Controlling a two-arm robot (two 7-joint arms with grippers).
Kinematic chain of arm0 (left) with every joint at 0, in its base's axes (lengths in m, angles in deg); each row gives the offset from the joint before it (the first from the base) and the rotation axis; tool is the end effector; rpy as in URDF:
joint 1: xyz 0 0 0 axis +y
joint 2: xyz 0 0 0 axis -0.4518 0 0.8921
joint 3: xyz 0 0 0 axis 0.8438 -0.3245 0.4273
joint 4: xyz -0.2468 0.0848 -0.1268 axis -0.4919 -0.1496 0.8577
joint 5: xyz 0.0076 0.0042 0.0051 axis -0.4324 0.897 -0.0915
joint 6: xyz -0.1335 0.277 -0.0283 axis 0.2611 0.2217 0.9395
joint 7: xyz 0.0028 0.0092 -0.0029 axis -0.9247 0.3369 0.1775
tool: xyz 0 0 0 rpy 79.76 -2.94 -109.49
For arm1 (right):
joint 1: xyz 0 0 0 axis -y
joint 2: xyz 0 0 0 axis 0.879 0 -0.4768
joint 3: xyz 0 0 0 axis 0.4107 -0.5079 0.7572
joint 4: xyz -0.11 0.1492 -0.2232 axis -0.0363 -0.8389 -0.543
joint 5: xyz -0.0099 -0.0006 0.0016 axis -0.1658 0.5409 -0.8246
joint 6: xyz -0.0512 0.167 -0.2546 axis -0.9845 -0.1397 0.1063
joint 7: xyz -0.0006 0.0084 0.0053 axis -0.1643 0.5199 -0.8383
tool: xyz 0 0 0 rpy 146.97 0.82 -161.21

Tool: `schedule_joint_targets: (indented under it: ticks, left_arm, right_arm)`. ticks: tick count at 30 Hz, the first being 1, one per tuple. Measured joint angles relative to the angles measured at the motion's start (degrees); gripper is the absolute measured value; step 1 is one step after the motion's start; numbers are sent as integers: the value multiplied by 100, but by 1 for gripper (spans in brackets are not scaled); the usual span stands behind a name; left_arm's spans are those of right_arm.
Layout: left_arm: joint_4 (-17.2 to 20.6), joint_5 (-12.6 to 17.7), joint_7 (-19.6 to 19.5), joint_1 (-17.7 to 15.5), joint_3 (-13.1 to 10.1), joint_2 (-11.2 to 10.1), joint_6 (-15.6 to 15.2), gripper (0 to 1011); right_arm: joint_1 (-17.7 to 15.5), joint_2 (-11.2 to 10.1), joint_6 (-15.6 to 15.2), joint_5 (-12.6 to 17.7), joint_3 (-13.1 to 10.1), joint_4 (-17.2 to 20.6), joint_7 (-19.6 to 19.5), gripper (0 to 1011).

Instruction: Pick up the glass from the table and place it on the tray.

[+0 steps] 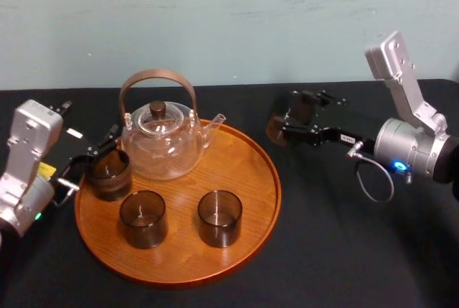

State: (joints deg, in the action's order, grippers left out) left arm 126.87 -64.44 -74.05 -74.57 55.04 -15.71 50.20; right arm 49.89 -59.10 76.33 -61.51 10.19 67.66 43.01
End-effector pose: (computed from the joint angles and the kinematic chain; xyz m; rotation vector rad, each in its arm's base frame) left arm 0.3581 0.0827 -0.3023 0.3045 -0.2851 1.2479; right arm 0.4096 -0.0513 -0.2302 -0.2522 0.0159 -0.7777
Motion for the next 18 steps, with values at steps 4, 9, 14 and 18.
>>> schedule_joint_targets:
  ticks: [4, 9, 14, 18]
  left_arm:
    - [0, 0, 0, 0, 0, 0, 0, 1001]
    - [0, 0, 0, 0, 0, 0, 0, 1001]
    - [0, 0, 0, 0, 0, 0, 0, 1001]
    - [0, 0, 0, 0, 0, 0, 0, 1001]
  right_arm:
    - [53, -67, 13, 43, 58, 158, 73, 902]
    - [165, -94, 68, 45, 239, 223, 166, 902]
    - [264, -58, 111, -7, 437, 182, 225, 902]
    - [351, 19, 144, -74, 621, 91, 273, 902]
